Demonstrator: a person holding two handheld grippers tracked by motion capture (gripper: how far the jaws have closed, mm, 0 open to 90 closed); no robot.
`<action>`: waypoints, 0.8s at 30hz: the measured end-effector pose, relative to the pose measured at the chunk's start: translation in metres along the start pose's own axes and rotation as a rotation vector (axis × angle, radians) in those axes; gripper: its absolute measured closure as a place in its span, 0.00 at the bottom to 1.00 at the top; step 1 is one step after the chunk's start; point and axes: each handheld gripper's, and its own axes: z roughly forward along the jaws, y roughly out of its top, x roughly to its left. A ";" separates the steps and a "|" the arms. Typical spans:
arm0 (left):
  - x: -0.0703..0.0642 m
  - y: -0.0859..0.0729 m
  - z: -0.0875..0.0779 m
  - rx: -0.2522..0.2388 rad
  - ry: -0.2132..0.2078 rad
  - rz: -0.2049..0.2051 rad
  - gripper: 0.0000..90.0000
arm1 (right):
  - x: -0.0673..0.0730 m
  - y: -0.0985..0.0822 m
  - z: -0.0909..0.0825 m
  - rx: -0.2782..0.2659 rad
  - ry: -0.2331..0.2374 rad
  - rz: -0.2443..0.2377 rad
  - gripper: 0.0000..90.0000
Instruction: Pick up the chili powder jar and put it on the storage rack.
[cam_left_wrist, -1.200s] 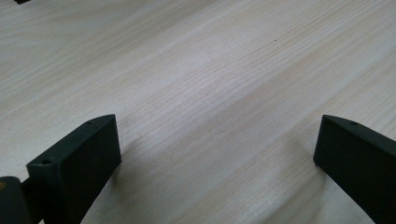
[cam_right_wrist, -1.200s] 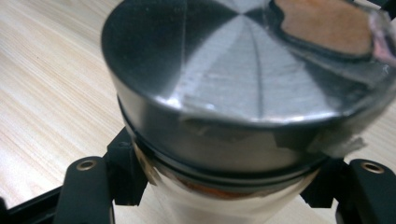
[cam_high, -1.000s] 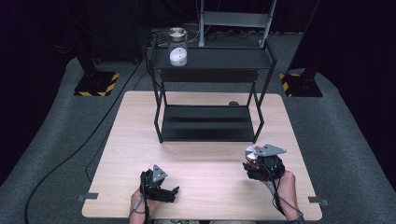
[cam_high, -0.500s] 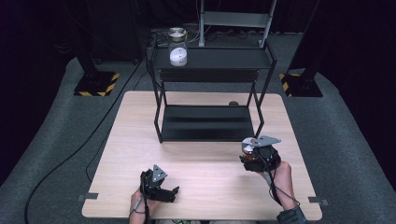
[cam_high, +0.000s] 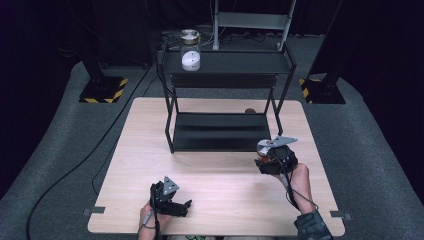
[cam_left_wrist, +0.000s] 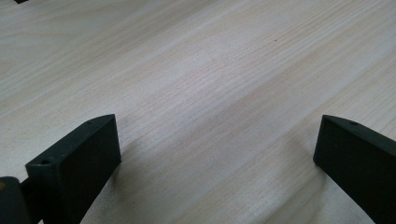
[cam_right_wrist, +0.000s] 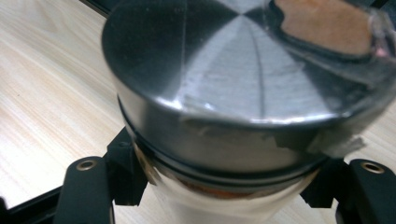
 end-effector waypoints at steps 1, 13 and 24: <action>0.000 0.000 0.000 0.000 0.000 0.000 0.00 | -0.001 0.002 0.001 0.004 0.001 0.003 0.35; 0.000 0.000 0.000 0.000 0.000 0.000 0.00 | -0.010 0.023 0.009 0.025 0.006 -0.004 0.35; 0.000 0.000 0.000 0.000 0.000 0.000 0.00 | -0.016 0.041 0.020 0.048 0.016 -0.006 0.35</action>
